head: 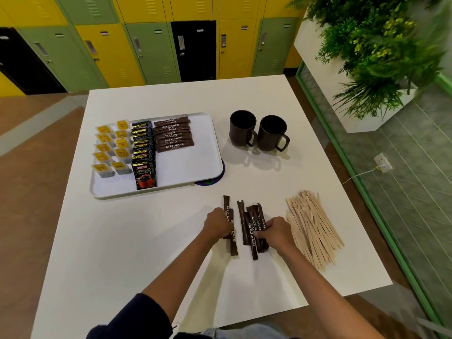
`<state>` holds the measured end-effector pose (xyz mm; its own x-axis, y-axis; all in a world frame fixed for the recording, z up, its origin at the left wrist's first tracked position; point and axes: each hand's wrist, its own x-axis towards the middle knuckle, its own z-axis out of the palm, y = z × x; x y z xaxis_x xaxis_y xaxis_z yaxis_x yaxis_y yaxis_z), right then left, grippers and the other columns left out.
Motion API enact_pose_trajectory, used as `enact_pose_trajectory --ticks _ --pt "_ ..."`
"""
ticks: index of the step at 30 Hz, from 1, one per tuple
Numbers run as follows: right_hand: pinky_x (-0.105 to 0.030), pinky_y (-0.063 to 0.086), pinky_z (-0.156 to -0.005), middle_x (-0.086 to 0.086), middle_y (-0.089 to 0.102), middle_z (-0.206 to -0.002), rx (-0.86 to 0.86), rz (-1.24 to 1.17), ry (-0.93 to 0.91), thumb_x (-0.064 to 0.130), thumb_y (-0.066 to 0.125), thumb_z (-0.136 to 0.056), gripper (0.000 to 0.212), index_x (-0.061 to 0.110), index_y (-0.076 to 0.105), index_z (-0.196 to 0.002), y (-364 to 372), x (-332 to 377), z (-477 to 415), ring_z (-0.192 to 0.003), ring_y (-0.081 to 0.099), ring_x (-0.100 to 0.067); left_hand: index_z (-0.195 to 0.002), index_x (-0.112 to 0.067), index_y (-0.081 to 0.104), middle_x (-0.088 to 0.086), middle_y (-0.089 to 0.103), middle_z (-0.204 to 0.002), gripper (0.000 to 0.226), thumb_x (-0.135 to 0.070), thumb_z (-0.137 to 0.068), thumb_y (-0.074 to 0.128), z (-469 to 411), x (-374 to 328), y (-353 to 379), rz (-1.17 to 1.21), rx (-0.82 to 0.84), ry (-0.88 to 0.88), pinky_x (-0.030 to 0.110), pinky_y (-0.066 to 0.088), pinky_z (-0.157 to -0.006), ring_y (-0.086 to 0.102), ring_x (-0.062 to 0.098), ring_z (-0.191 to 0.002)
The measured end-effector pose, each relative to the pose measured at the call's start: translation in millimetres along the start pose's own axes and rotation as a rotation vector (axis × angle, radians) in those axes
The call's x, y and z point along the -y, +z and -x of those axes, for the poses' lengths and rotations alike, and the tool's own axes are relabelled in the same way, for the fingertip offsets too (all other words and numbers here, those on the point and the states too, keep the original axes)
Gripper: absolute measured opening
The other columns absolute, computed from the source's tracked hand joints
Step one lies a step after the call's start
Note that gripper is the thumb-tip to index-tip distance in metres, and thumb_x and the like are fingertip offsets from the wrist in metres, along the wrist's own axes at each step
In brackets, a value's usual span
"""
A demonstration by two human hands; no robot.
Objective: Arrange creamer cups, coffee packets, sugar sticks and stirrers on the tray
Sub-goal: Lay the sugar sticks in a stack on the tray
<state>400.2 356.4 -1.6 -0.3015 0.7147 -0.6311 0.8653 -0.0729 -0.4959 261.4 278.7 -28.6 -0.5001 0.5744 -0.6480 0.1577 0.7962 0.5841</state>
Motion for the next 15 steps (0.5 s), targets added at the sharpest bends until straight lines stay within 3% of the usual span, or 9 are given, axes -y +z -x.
enact_pose_trajectory --ticks 3,5,8,15 --pt "-0.024 0.047 -0.056 0.000 0.060 -0.064 0.005 -0.014 -0.013 0.012 0.080 -0.074 0.023 0.014 0.059 -0.062 -2.9 3.4 -6.2 -0.059 0.057 -0.013 -0.082 -0.003 0.055 0.020 0.062 -0.091 0.006 -0.005 -0.085 0.059 -7.0 4.9 -15.0 0.131 0.017 0.011 0.040 0.058 -0.078 0.061 0.026 -0.078" --pt "-0.029 0.052 -0.065 -0.002 0.061 -0.066 -0.033 0.016 -0.030 0.014 0.080 -0.073 0.022 0.014 0.060 -0.063 -4.0 10.7 -10.9 -0.065 0.062 -0.019 -0.069 -0.006 0.055 0.012 0.060 -0.075 0.018 -0.004 -0.086 0.059 -9.7 7.6 -26.1 0.221 0.007 0.034 0.033 0.057 -0.067 0.059 0.021 -0.065" --pt "-0.036 0.056 -0.073 -0.006 0.067 -0.078 -0.062 0.093 -0.079 0.017 0.079 -0.073 0.015 0.012 0.066 -0.080 -3.3 34.3 -19.7 -0.075 0.067 -0.024 -0.067 -0.006 0.056 0.006 0.057 -0.066 0.020 -0.003 -0.087 0.060 -12.4 12.8 -42.1 0.408 -0.016 0.064 0.019 0.050 -0.052 0.055 0.014 -0.058" --pt "-0.028 0.044 -0.070 -0.006 0.068 -0.100 -0.060 0.356 -0.367 0.023 0.075 -0.077 0.025 0.017 0.069 -0.101 21.9 136.6 -54.2 -0.091 0.065 -0.025 -0.082 -0.002 0.062 0.010 0.059 -0.072 0.006 -0.006 -0.087 0.062 -30.2 36.0 -85.0 0.701 -0.220 0.032 0.029 0.051 -0.064 0.056 0.022 -0.065"
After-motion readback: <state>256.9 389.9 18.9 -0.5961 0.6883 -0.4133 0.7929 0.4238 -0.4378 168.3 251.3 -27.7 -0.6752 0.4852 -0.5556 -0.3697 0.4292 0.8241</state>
